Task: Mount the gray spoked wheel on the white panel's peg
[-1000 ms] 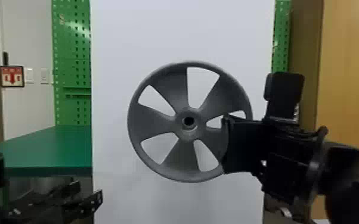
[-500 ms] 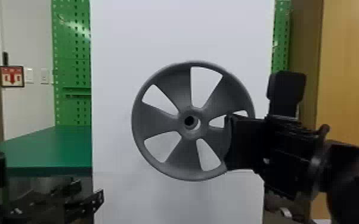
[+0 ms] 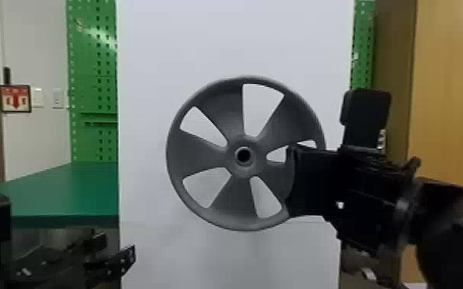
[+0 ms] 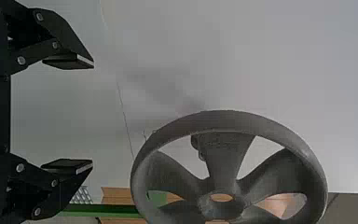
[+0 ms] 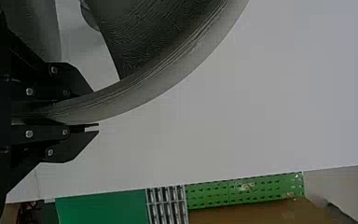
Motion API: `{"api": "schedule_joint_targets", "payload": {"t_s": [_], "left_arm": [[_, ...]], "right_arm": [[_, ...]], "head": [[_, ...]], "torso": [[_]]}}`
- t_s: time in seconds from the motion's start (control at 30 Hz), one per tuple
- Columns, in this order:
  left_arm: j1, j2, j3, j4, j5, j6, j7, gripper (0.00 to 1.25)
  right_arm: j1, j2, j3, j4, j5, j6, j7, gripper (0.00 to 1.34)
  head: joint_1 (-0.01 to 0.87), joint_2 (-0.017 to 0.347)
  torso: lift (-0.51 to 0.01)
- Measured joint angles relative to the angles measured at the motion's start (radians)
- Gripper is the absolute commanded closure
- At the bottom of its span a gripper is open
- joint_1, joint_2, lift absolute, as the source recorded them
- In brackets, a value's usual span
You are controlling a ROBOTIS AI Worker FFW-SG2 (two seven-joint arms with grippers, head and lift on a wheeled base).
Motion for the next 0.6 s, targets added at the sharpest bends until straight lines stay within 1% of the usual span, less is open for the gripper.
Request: {"api": "schedule_joint_targets", "payload": {"t_s": [0.6], "left_arm": [[-0.002, 0.002, -0.002, 0.002, 0.001, 0.000, 0.000, 0.49]], "right_arm": [[-0.005, 0.002, 0.008, 0.010, 0.007, -0.003, 0.000, 1.18]], "head": [[0.091, -0.008]], "torso": [[-0.481]]}}
